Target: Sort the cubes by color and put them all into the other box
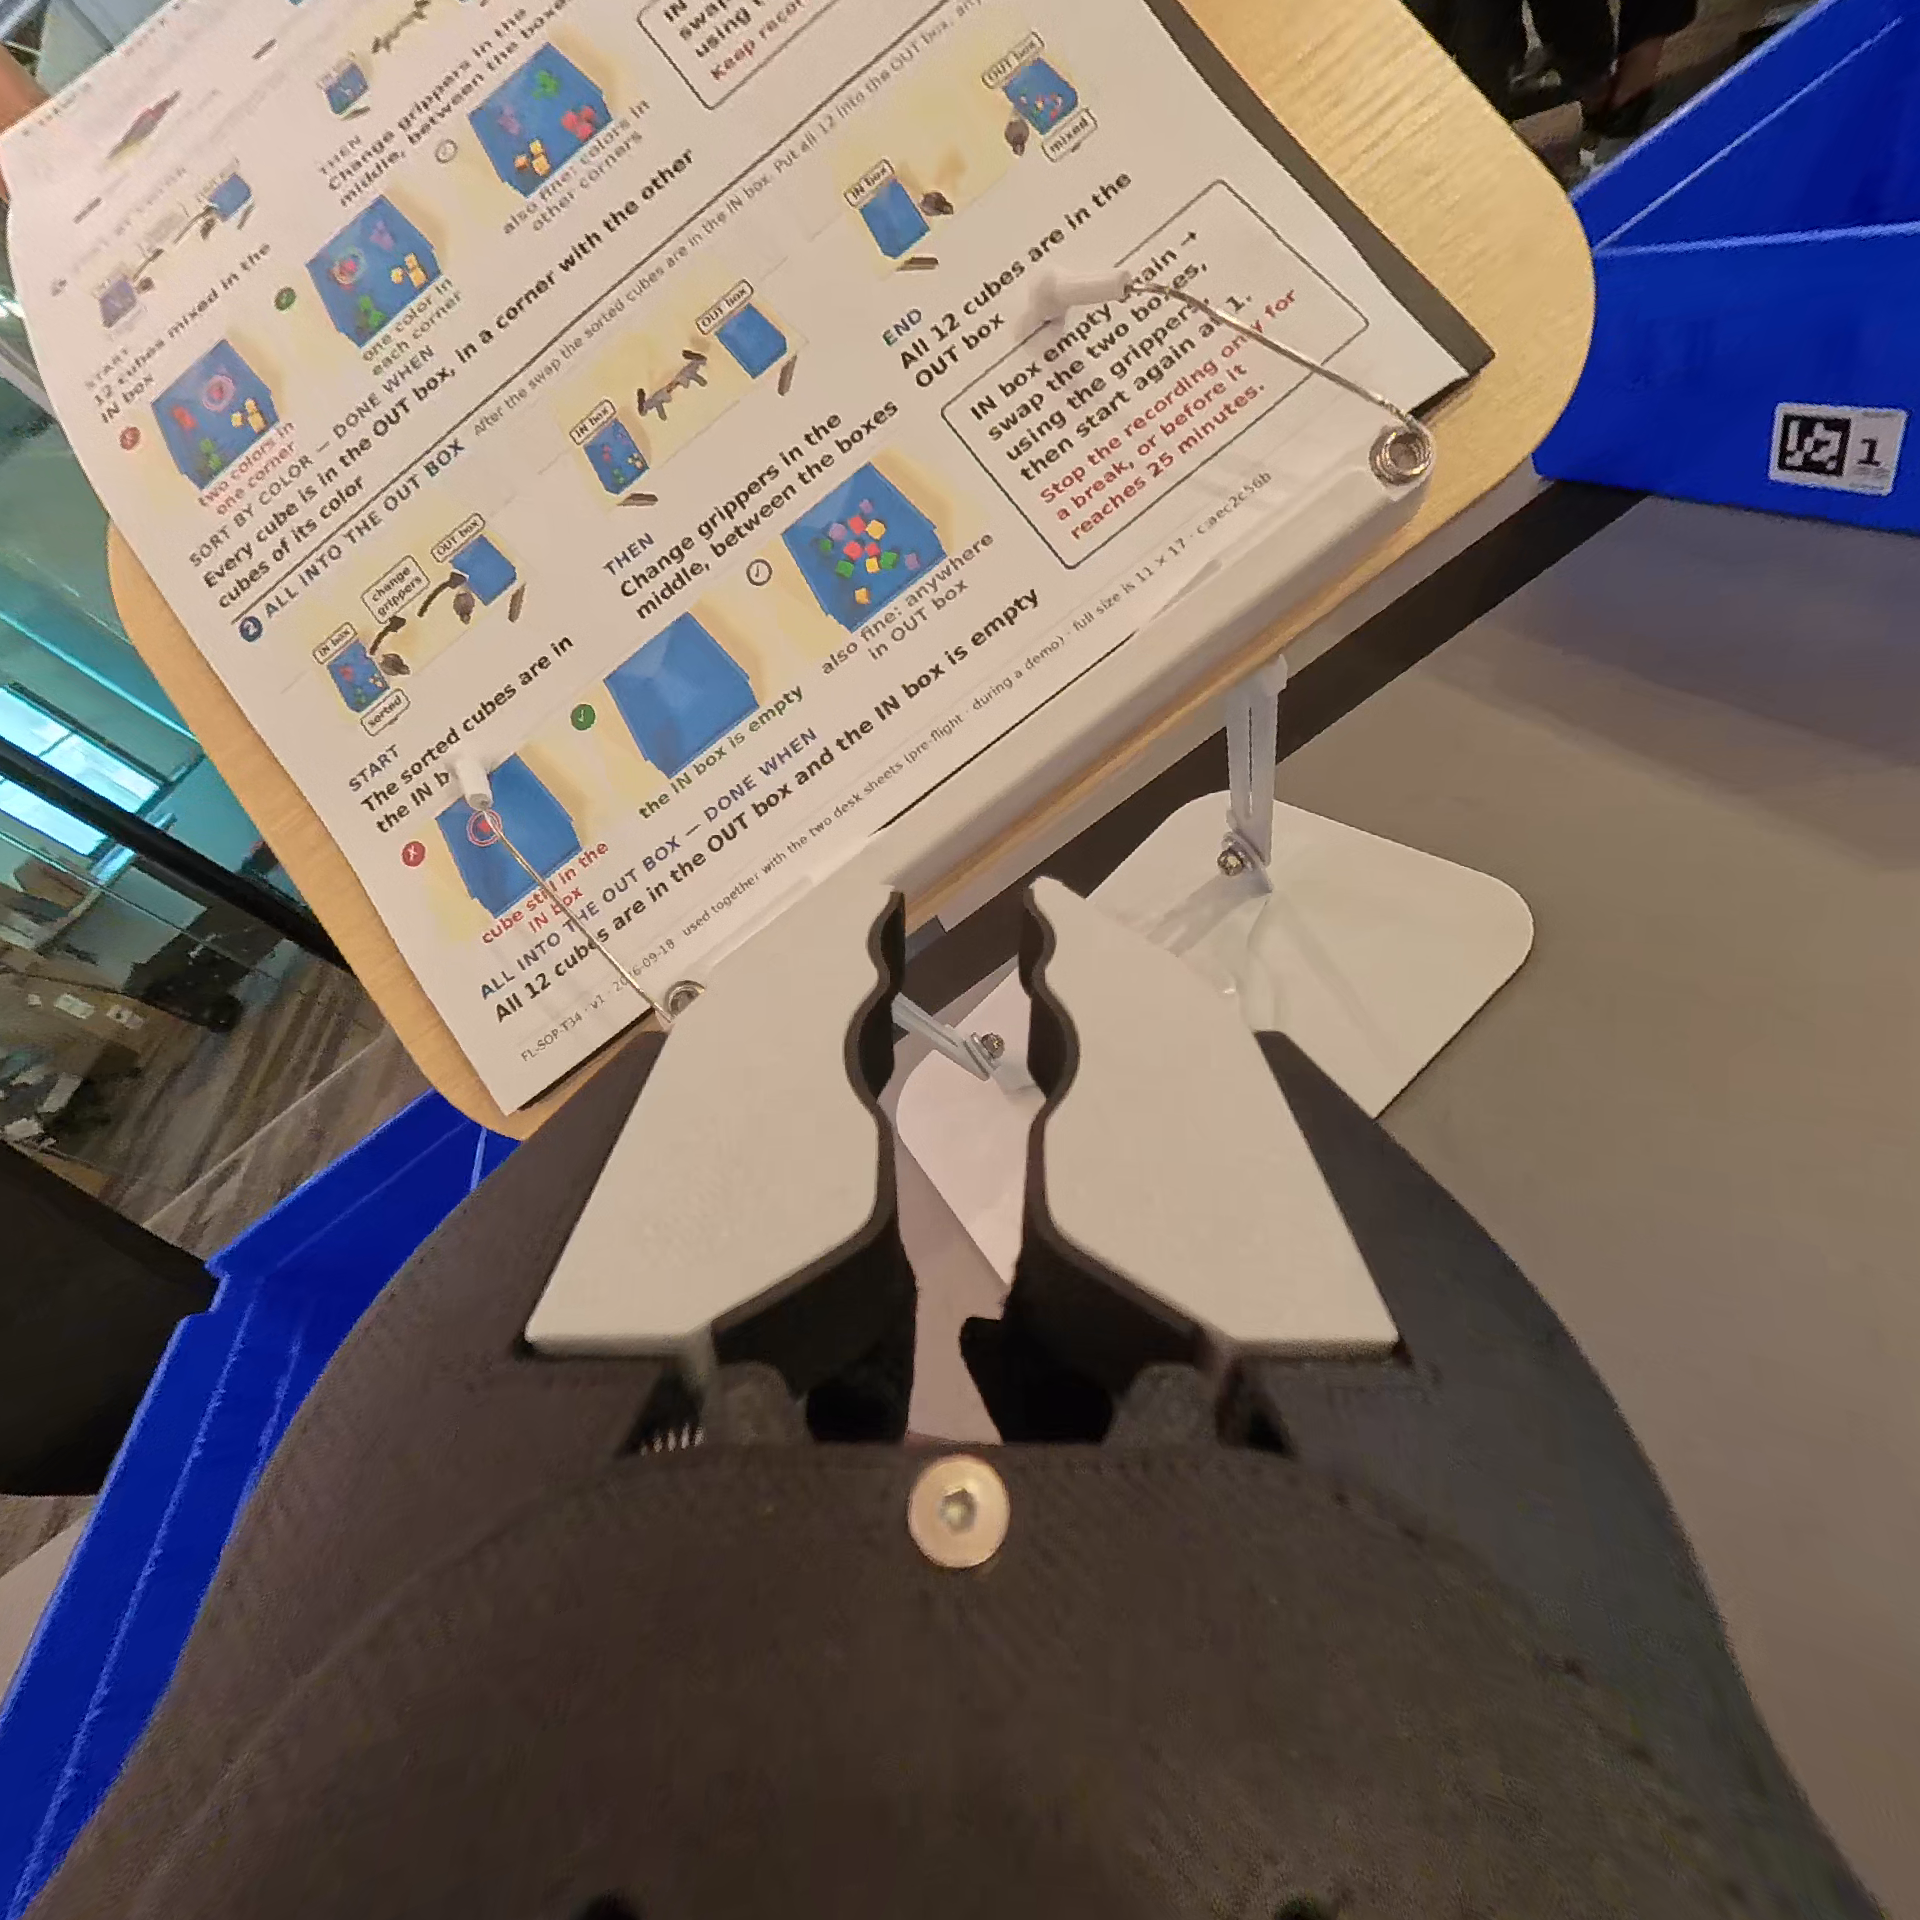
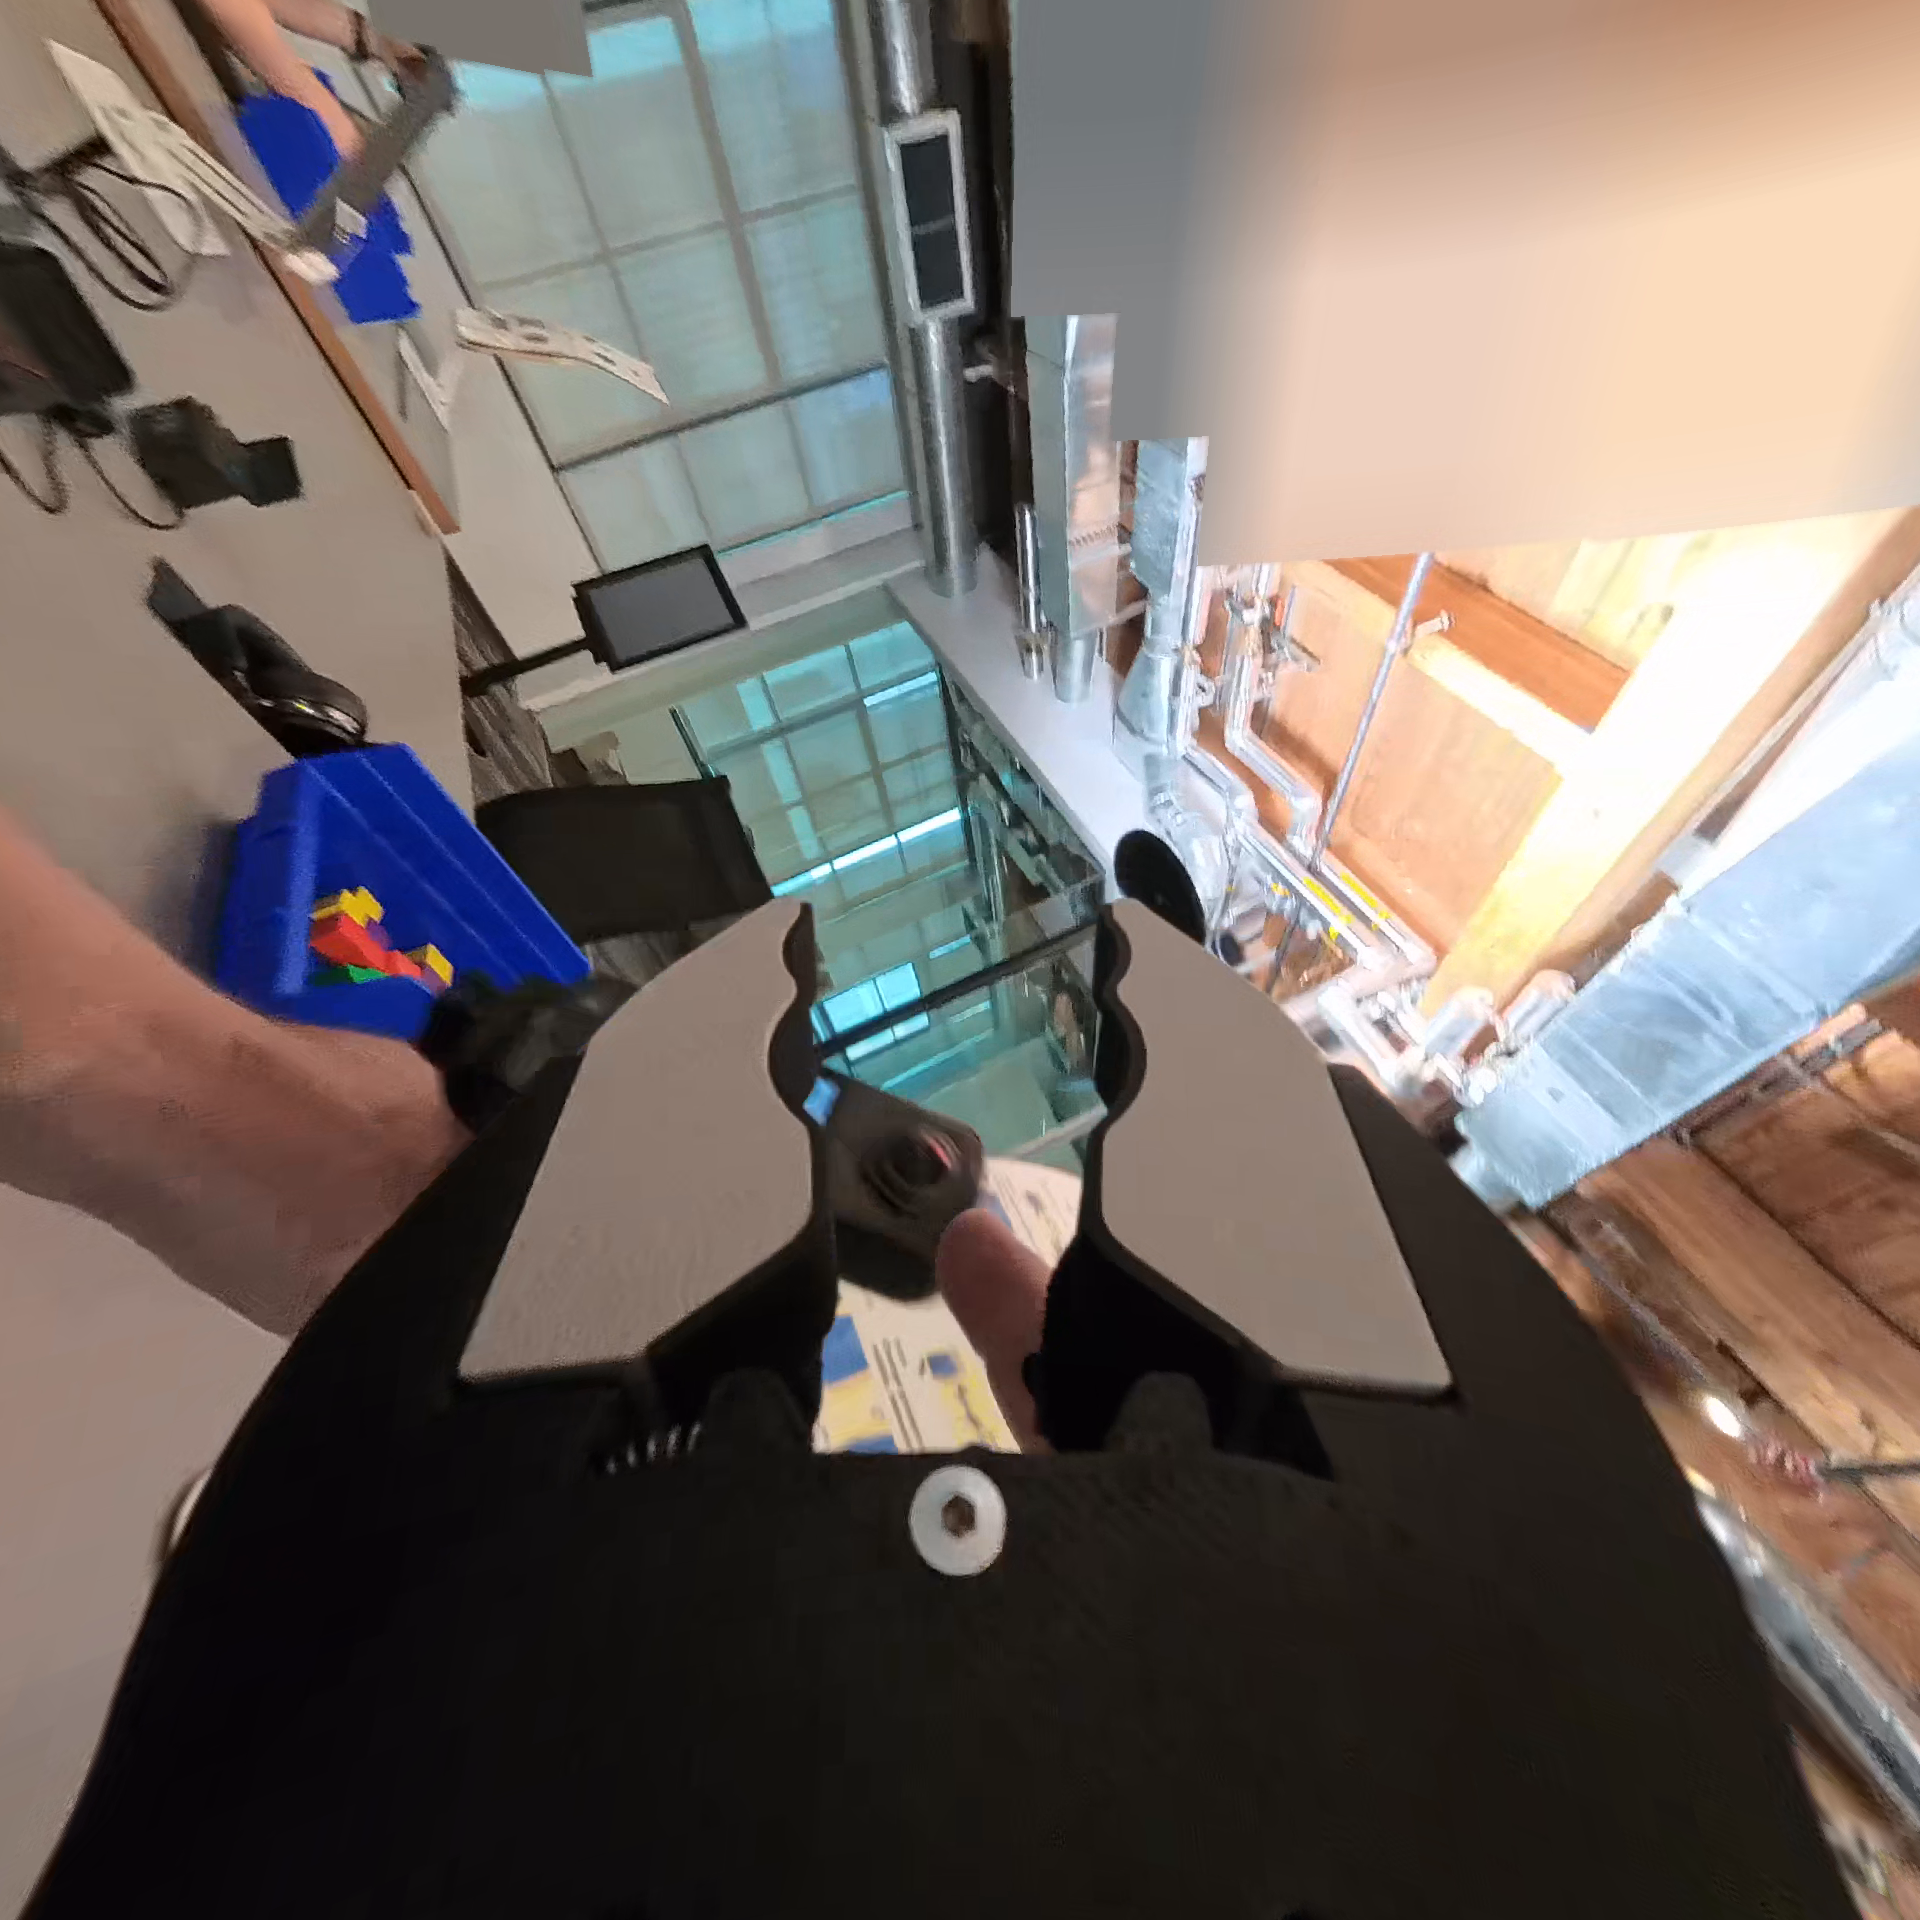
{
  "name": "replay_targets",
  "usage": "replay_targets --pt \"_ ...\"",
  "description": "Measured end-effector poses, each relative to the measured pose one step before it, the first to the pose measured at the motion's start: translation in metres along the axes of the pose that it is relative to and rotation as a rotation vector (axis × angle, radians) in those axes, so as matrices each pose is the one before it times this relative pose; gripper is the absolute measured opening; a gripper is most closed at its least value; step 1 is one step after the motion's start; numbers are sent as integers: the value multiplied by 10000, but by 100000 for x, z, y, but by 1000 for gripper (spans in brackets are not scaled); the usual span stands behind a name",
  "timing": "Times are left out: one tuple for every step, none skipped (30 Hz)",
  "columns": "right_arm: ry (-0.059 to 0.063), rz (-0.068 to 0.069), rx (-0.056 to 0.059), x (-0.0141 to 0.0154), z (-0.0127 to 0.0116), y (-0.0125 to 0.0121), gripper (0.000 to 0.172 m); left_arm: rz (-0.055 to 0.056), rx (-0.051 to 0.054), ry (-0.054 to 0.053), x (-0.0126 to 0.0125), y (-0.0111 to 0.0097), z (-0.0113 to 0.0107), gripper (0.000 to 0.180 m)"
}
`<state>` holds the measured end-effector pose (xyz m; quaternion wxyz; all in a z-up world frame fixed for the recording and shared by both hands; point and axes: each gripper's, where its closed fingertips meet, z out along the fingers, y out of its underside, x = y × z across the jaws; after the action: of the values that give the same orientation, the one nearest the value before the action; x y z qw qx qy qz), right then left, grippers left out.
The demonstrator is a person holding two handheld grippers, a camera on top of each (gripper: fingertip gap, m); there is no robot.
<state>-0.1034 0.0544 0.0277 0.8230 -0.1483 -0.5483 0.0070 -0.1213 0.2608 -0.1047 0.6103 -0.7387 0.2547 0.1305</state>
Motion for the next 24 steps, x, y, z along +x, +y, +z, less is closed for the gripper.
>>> replay_targets --pt "242 63 -289 1082 -243 1027 51 -117 94 60 -29 -172 -86 23" --pt "260 -3 -211 1024 -272 1012 48 -152 149 94 -7 -250 -122 26" --pt "62 191 -193 744 -209 1042 45 -95 154 6 -117 -263 -161 28" --pt "16 168 -409 592 -54 1367 45 -2 142 -70 -205 -283 -164 28" --pt "-99 38 -529 316 75 1542 45 11 118 -83 -228 -261 -168 26" --pt "-47 150 -340 342 26 1291 45 -23 63 -23 -181 -186 -143 24" --pt "87 249 -95 530 -119 863 43 -46 97 0 -200 -206 -130 23" --pt "112 141 17 569 -209 533 38 -49 135 -86 -369 -239 -166 23" --pt "70 103 -159 543 -90 553 37 -34 99 -99 -414 -193 -151 23" --pt "2 111 -389 484 44 767 36 -67 194 -11 -307 -348 -199 22" --pt "-20 124 -365 408 30 766 33 -132 302 -28 -333 -521 -296 21" --pt "80 139 -93 449 -79 447 30 -106 291 -2 -249 -558 -316 20" --pt "-123 249 -106 148 -23 451 23 -19 359 147 2 -706 -365 18" --pt "-232 294 -307 24 94 646 16 -18 570 150 -10 -1043 -562 14" --pt "-14 223 -213 261 62 458 6 -65 851 132 -74 -1522 -821 11" --pt "-272 290 -253 -153 176 502 0 -21 1038 320 185 -1992 -1025 6" --pt "-883 465 -796 -967 429 1242 0 54 1187 354 289 -2465 -1201 1" --pt "-495 460 -866 -442 499 1376 0 139 1245 214 178 -2802 -1277 1" --pt "-14 168 -170 -10 278 536 0 194 1107 279 334 -2853 -1109 0" --pt "-525 113 -311 -807 340 683 0 227 843 471 663 -2672 -777 0" --pt "-772 224 -1095 -1085 567 1605 1 227 644 303 535 -2436 -517 0" --pt "-37 -125 -829 -232 612 1275 1 165 569 325 638 -2229 -334 0" --pt "136 -291 -380 -220 561 731 0 61 523 489 974 -2072 -201 0" --pt "-521 64 -737 -1073 687 1061 0 22 519 538 1219 -1897 -50 0"
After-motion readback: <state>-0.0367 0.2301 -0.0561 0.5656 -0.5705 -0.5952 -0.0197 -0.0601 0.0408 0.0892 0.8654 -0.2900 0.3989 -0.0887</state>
